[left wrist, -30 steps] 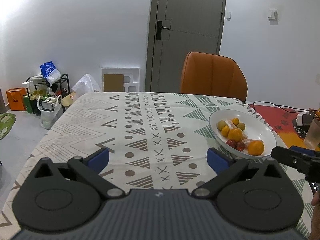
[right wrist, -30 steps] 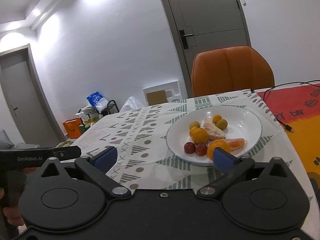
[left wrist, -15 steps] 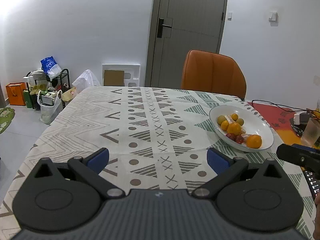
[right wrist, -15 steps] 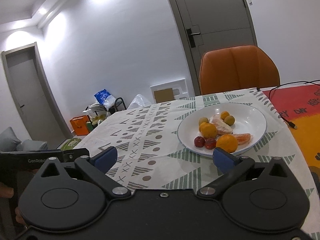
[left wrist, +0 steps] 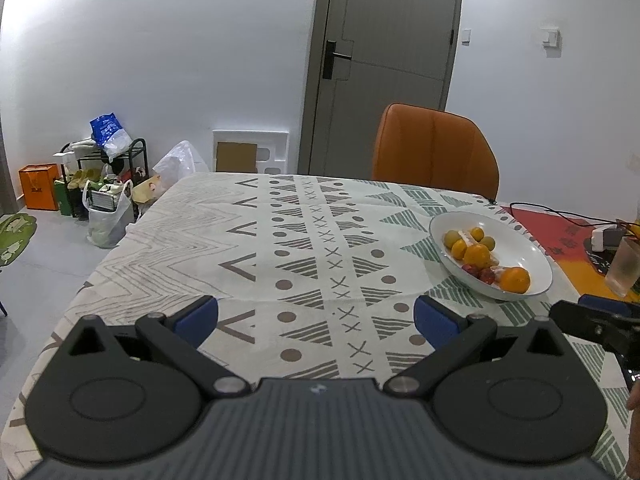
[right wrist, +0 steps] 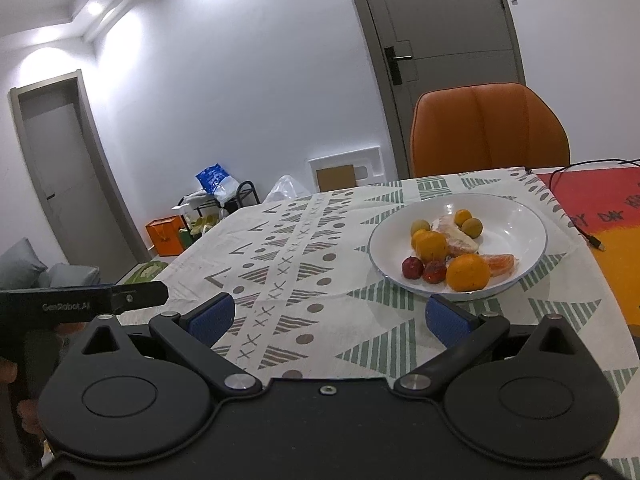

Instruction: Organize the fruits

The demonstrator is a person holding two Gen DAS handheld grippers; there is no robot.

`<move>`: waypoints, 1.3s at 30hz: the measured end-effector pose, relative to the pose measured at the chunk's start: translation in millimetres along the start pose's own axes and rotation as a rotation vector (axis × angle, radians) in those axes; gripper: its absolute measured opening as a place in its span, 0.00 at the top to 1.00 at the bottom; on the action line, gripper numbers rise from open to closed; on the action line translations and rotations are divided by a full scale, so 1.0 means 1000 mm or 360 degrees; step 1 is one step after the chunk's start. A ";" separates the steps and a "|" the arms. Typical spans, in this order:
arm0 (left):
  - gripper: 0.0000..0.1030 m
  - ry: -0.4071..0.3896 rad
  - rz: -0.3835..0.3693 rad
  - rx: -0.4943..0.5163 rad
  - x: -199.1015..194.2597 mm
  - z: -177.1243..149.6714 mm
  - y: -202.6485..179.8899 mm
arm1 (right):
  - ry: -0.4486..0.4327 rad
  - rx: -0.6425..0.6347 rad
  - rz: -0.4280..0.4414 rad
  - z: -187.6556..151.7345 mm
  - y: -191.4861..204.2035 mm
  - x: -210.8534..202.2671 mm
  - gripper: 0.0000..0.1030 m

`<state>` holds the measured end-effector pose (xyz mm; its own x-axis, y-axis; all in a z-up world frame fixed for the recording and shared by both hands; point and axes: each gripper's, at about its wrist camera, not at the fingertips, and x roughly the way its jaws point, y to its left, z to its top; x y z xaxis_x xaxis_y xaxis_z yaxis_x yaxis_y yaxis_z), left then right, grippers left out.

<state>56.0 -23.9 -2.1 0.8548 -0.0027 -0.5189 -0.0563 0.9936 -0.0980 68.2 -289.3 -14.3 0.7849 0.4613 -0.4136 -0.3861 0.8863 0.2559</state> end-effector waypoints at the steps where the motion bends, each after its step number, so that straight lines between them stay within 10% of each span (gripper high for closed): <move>1: 0.00 0.0001 0.0004 0.0001 0.000 0.000 0.000 | 0.0001 -0.0001 0.0005 -0.001 0.000 -0.001 0.00; 39: 0.00 0.0059 0.0053 0.0018 0.009 -0.010 0.000 | 0.0069 0.0016 0.0011 -0.009 -0.008 0.008 0.00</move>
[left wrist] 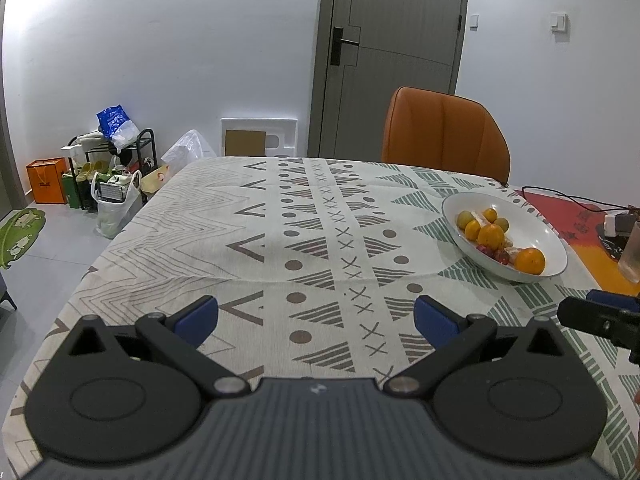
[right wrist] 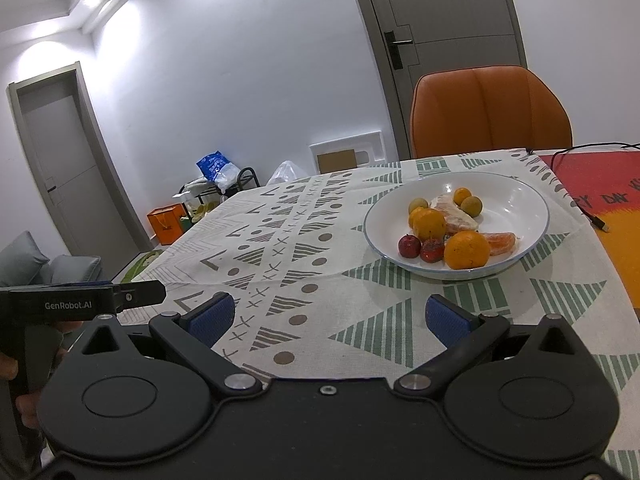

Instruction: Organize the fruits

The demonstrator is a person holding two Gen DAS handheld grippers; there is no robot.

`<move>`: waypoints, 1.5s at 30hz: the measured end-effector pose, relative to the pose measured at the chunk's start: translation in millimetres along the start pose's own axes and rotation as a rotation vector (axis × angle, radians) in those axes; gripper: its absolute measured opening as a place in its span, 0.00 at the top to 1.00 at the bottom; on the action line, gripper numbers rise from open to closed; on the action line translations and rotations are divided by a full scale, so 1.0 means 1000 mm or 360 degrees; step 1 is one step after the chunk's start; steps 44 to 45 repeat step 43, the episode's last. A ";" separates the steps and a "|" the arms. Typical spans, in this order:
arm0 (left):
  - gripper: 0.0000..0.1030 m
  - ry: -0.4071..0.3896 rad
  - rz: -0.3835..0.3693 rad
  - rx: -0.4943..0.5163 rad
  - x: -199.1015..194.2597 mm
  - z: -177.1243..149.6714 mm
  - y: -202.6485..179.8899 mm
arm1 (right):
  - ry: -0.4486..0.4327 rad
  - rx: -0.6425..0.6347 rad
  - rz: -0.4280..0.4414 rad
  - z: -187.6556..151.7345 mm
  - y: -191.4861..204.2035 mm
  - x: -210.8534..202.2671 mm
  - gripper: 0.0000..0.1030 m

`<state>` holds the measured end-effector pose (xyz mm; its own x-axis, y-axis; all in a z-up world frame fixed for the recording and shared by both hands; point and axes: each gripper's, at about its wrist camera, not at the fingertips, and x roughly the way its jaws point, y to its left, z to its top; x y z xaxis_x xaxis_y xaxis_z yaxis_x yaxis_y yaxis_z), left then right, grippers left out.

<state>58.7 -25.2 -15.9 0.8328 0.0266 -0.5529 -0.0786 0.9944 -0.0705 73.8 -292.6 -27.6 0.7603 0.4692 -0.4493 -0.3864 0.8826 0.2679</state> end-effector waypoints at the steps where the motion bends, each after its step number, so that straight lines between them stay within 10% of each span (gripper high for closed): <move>1: 0.00 0.0000 0.0001 0.0000 0.000 0.000 0.000 | 0.0000 0.0000 0.0001 0.000 0.000 0.000 0.00; 45: 0.00 -0.0011 -0.0027 0.0008 -0.002 0.004 -0.001 | -0.0012 -0.0012 -0.0012 0.003 0.001 -0.002 0.00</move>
